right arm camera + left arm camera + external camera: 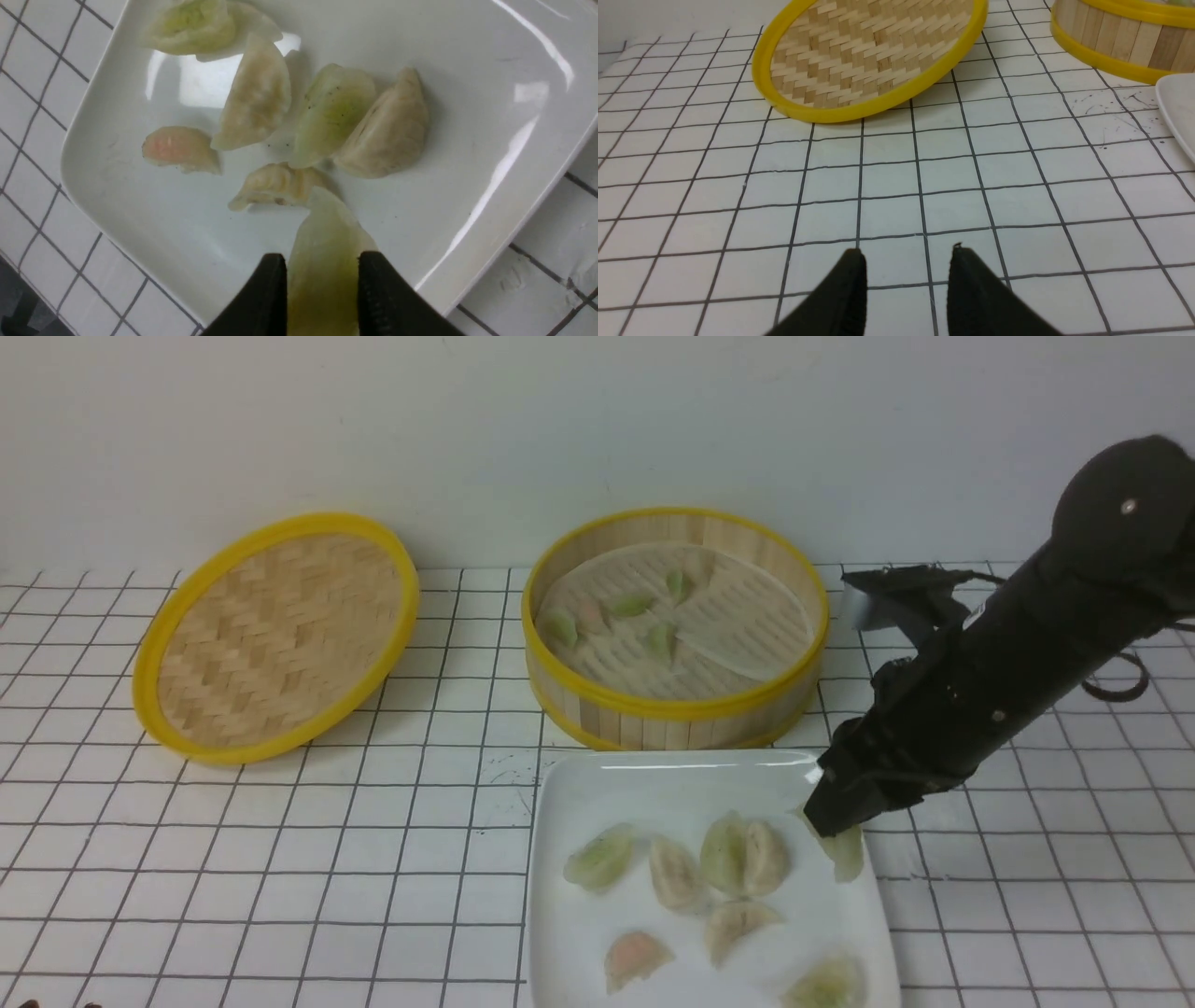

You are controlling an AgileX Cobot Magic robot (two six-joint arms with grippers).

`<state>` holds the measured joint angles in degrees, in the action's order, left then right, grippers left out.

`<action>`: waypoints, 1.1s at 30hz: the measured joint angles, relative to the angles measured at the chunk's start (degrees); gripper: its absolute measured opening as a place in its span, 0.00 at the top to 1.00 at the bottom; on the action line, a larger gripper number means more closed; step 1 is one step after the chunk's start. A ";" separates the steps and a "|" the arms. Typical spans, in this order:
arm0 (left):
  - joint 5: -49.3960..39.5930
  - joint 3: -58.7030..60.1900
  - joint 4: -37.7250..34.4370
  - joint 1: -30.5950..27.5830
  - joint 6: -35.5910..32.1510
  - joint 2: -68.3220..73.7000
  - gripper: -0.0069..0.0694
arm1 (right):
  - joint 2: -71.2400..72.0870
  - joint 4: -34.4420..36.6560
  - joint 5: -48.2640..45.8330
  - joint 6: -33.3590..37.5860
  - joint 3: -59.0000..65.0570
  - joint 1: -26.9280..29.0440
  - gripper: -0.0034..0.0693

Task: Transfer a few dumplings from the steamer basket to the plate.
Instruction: Use the right arm to put the dumpling into the plate

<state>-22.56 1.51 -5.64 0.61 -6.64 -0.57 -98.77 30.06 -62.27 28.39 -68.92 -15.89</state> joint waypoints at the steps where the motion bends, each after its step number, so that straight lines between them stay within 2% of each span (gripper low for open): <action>1: 0.00 0.00 0.00 0.00 0.00 0.00 0.61 | 0.00 0.00 0.69 0.11 0.55 0.00 0.70; 33: 0.00 0.00 0.00 0.00 0.00 0.00 0.61 | -9.03 -0.47 10.36 5.16 2.57 0.00 0.70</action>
<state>-22.56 1.51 -5.64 0.61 -6.64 -0.57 -107.80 29.59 -51.91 33.55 -66.35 -15.89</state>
